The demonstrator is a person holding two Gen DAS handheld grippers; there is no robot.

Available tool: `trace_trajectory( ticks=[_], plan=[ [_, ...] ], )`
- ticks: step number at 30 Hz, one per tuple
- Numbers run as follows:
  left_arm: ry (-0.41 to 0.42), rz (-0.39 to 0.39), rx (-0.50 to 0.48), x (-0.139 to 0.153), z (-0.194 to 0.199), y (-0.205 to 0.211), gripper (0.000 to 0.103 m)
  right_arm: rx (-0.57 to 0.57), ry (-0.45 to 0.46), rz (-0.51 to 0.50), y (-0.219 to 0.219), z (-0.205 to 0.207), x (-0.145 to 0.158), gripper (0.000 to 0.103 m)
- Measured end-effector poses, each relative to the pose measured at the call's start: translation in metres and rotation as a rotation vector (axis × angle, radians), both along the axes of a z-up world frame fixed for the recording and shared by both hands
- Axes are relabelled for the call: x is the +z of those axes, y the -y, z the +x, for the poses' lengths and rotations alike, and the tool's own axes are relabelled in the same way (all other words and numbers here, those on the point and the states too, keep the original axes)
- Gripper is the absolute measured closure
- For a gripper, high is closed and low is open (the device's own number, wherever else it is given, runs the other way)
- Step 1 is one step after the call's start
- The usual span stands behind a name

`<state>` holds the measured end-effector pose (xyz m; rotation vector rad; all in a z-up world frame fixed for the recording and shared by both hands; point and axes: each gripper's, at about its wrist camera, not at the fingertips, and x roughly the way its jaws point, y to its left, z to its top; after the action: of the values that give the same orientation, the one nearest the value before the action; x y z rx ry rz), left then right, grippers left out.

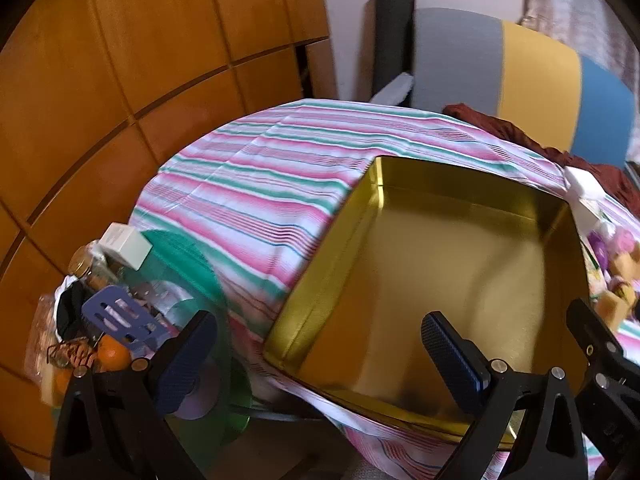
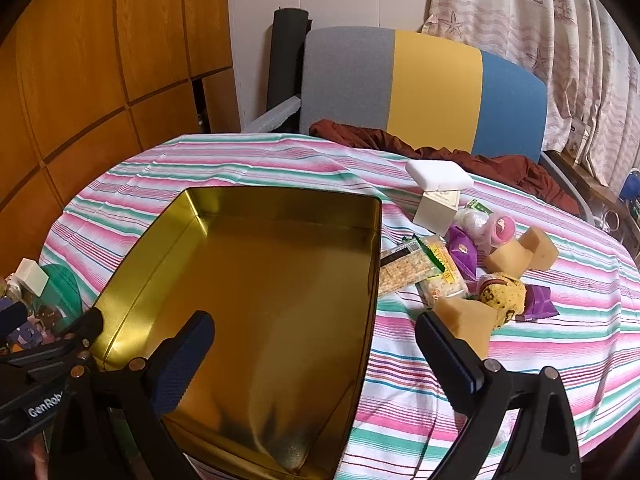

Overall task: Organize objects
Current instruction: 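Move the right tool to the pile and grasp a yellow sponge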

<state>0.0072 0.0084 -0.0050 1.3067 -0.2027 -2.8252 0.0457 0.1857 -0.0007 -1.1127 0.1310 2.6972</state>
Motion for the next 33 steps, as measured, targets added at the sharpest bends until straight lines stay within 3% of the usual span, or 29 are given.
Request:
trace_trajectory(
  ticks=[11,14,20,23,29,33],
  plan=[
    [0.005,0.098,-0.253,-0.009,0.031,-0.043,0.0,-0.089,0.004,0.05,-0.071,0.038,-0.015,0.002],
    [-0.007,0.128,-0.317,-0.01,0.044,-0.055,0.0,-0.136,0.037,0.044,-0.104,0.048,-0.026,0.009],
    [-0.017,0.123,-0.44,-0.012,0.07,-0.096,0.0,-0.221,0.054,-0.083,-0.162,0.071,-0.045,0.014],
    [-0.013,0.127,-0.484,-0.011,0.075,-0.114,0.0,-0.192,0.057,-0.168,-0.173,0.064,-0.051,0.02],
    [0.008,0.151,-0.487,-0.011,0.075,-0.131,0.0,-0.095,0.067,-0.295,-0.173,0.033,-0.066,0.021],
    [0.011,0.152,-0.471,-0.011,0.074,-0.131,0.0,-0.069,0.099,-0.32,-0.169,0.017,-0.075,0.021]
  ],
)
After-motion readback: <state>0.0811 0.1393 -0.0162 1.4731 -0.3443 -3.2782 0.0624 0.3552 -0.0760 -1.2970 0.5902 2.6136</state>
